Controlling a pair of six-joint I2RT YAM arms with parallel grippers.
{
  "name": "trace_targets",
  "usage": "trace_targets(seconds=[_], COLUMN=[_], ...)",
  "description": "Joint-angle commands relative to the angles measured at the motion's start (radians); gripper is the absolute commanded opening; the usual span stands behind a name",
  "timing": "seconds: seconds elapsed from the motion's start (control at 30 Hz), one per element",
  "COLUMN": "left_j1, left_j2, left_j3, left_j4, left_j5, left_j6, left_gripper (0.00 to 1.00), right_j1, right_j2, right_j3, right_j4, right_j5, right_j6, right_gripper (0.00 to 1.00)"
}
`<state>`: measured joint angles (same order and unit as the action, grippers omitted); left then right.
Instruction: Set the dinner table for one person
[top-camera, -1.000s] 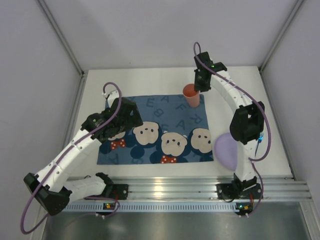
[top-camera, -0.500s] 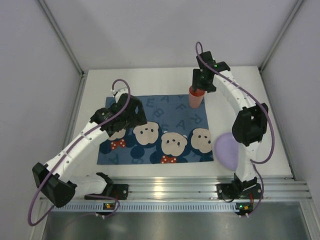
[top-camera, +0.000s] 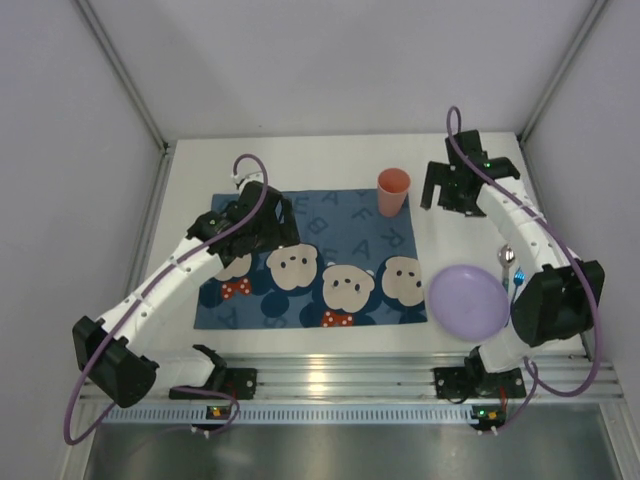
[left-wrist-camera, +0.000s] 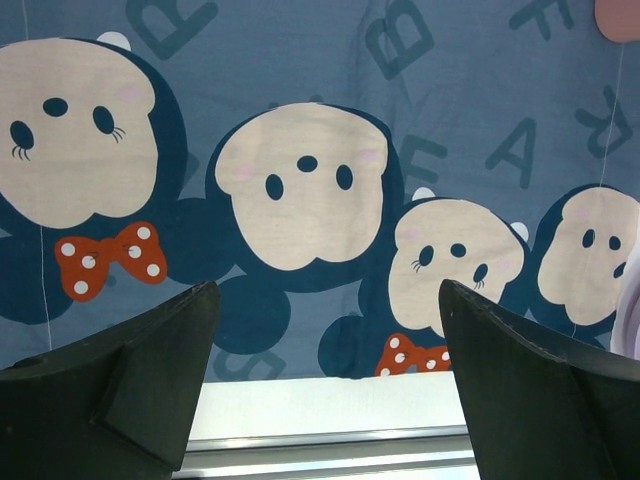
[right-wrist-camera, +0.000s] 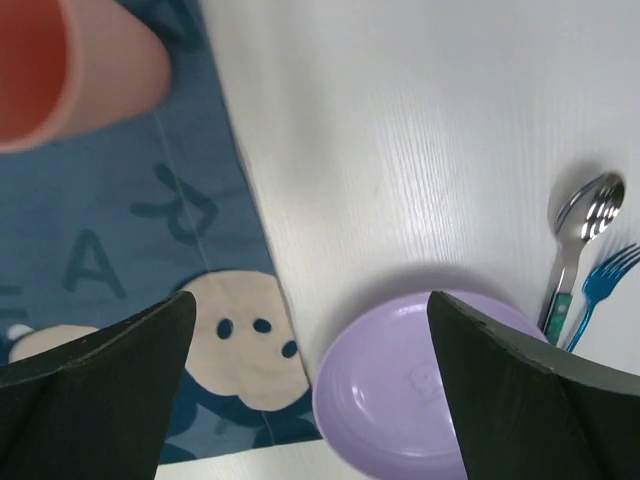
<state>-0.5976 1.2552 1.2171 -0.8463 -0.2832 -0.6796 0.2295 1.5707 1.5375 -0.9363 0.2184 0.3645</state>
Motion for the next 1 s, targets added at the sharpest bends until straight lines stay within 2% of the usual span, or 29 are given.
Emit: trace_targets(seconds=[0.0, 0.13, 0.33, 0.57, 0.73, 0.77, 0.83, 0.93, 0.97], left_j1=[0.007, 0.010, 0.016, 0.022, 0.025, 0.025, 0.027, 0.025, 0.025], left_j2=[0.010, -0.002, -0.042, -0.077, -0.080, -0.079, -0.079, -0.074, -0.073], left_j3=[0.018, 0.012, -0.030, -0.053, -0.054, -0.056, -0.056, -0.047, -0.045], left_j4=[0.055, 0.052, 0.047, 0.035, 0.024, 0.024, 0.023, 0.010, 0.000], left_j5=[0.024, 0.027, 0.024, 0.022, 0.021, 0.022, 0.029, 0.030, 0.029], left_j6=[0.022, 0.025, 0.020, 0.011, 0.008, 0.002, -0.001, -0.006, -0.008], left_gripper=[0.96, 0.96, 0.96, 0.96, 0.96, 0.96, 0.96, 0.96, 0.96], right_j1=[-0.025, -0.033, -0.050, -0.052, -0.052, -0.052, -0.052, -0.053, -0.052], right_j2=[-0.001, 0.006, 0.026, 0.097, 0.117, 0.118, 0.117, 0.117, 0.120], right_j3=[-0.177, -0.322, -0.408, -0.454, -0.485, -0.487, -0.494, -0.499, -0.499], right_j4=[0.023, 0.047, 0.083, 0.135, 0.163, 0.165, 0.172, 0.182, 0.183], right_j5=[-0.050, -0.076, -0.102, -0.111, -0.106, -0.103, -0.106, -0.112, -0.116], right_j6=[0.048, 0.063, 0.073, 0.060, 0.045, 0.042, 0.036, 0.031, 0.030], right_gripper=[1.00, 1.00, 0.97, 0.71, 0.57, 0.51, 0.45, 0.30, 0.22])
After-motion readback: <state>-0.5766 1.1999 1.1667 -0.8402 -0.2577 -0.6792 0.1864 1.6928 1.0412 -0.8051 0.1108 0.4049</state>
